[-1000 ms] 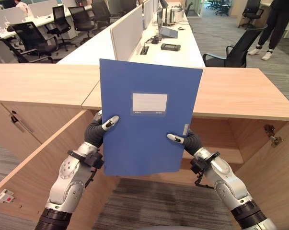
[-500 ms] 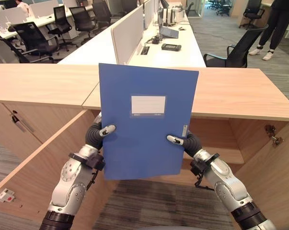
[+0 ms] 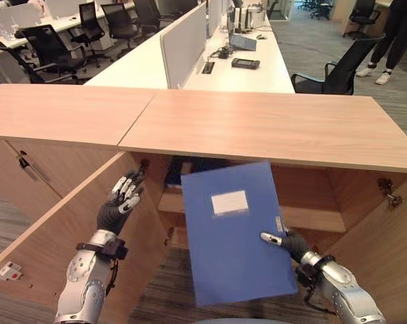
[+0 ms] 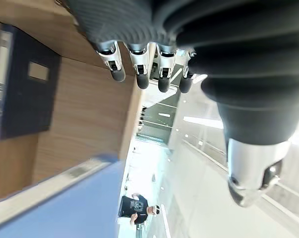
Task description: Put the empty folder in the office cabinet
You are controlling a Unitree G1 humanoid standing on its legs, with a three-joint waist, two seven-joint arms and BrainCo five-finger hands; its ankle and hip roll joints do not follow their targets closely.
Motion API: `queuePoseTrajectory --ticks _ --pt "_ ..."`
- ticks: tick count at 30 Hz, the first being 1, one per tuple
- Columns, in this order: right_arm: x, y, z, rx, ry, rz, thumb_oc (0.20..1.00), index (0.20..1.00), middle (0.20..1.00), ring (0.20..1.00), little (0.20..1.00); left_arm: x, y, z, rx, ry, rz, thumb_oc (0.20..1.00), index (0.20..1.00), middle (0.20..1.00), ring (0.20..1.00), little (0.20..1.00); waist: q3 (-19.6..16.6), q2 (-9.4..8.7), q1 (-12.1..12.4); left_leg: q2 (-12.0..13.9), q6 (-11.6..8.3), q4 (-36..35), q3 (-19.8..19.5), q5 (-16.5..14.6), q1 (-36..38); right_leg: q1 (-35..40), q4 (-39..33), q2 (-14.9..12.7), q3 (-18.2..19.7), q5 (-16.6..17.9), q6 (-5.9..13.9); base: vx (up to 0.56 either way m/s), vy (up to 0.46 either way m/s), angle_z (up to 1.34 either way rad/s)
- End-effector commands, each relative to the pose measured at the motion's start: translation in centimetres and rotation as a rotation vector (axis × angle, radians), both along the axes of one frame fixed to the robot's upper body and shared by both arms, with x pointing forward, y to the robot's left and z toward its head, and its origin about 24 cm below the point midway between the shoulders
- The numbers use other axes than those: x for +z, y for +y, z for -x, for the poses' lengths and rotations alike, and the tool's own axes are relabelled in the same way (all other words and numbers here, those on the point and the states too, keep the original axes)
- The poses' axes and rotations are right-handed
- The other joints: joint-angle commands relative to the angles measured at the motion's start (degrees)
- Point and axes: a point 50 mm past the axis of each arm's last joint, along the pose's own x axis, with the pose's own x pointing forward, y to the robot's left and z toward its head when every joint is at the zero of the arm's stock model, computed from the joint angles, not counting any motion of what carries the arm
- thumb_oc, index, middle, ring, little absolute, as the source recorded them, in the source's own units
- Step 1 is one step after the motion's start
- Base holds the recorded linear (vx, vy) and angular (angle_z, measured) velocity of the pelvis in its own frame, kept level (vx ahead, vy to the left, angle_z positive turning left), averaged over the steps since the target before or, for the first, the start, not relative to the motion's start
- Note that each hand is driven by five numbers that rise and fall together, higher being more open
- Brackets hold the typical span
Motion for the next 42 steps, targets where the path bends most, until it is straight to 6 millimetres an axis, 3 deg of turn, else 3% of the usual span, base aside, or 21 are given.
queuePoseTrajectory --ticks 1,7,15,20,25,26,30,33,42 --pt "2.1 0.5 -2.0 0.042 -0.135 -0.02 0.2 0.2 0.2 0.2 0.2 1.0 2.0 -0.4 0.042 -0.051 -0.056 1.0 1.0 1.0 1.0 1.0 1.63 -1.51 -0.24 1.2 -1.66 0.62 -2.08 -1.81 -0.76 4.57 1.43 -2.77 -1.16 -7.65 4.06 0.0 0.0 0.0" --pt "-2.0 0.2 -0.3 -0.122 0.029 -0.073 0.2 0.2 0.2 0.2 0.2 -5.1 2.1 2.0 0.059 0.231 -0.044 1.0 1.0 1.0 1.0 1.0 1.8 -0.94 -0.34 1.24 -1.57 0.62 -2.51 -1.37 -1.27 4.31 1.55 -2.52 -1.27 -7.75 3.81 0.0 0.0 0.0" --pt "-4.2 0.3 0.8 -0.232 0.122 -0.111 0.2 0.2 0.2 0.2 0.2 -9.1 1.1 3.9 0.038 0.427 -0.078 1.0 1.0 1.0 1.0 1.0 2.19 -0.34 -0.31 1.21 -1.59 0.62 -3.57 -0.92 -2.11 3.86 2.02 -2.25 -1.87 -8.25 3.53 0.0 -0.013 0.04" --pt "-5.0 -0.3 0.3 -0.446 0.134 -0.161 0.2 0.2 0.2 0.2 0.2 -12.8 0.5 5.9 0.017 0.634 -0.218 1.0 1.0 1.0 1.0 1.0 2.58 0.68 -0.27 1.38 -1.83 0.62 -4.59 -0.37 -3.05 3.56 2.31 -1.98 -2.76 -8.73 3.17 0.0 -0.022 0.12" --pt "-4.6 -1.0 -1.2 -0.577 0.09 -0.18 0.2 0.2 0.2 0.2 0.2 -14.5 -0.2 6.9 -0.026 0.734 -0.315 1.0 1.0 1.0 1.0 1.0 2.81 1.5 -0.12 1.46 -2.06 0.62 -5.18 -0.05 -3.61 3.36 2.26 -1.7 -3.5 -9.01 2.92 0.0 -0.026 0.12" --pt "-4.3 -1.6 -2.3 -0.704 0.068 -0.249 0.2 0.2 0.2 0.2 0.2 -15.4 -0.4 7.5 -0.034 0.785 -0.353 1.0 1.0 1.0 1.0 1.0 2.97 2.04 0.16 1.63 -2.26 0.62 -5.52 0.2 -4.02 3.2 2.18 -1.5 -3.81 -9.2 2.8 0.0 -0.034 0.13" --pt "-3.9 -2.2 -3.4 -0.809 0.047 -0.305 0.2 0.2 0.2 0.2 0.2 -15.8 -0.7 7.6 -0.045 0.807 -0.387 1.0 1.0 1.0 1.0 1.0 3.24 2.59 0.61 1.84 -2.49 0.62 -5.77 0.48 -4.56 2.87 2.15 -1.16 -4.06 -9.42 2.64 0.0 -0.031 0.03" --pt "-2.4 -3.9 -5.9 -1.042 -0.01 -0.441 0.2 0.2 0.2 0.2 0.2 -16.8 -1.2 8.5 -0.051 0.871 -0.406 1.0 1.0 1.0 1.0 1.0 3.32 3.74 1.73 2.64 -3.06 0.62 -6.57 1.02 -5.25 2.73 1.79 -0.17 -4.28 -10.17 2.11 0.01 -0.082 0.18" --pt "0.9 -6.7 -9.2 -1.258 -0.126 -0.584 0.2 0.2 0.2 0.2 0.2 -17.5 -1.5 9.3 -0.056 0.926 -0.419 1.0 1.0 1.0 1.0 1.0 3.05 5.77 3.34 4.24 -4.34 0.62 -7.51 2.17 -5.3 3.5 1.28 1.67 -5.02 -11.71 0.92 0.02 -0.063 0.06"
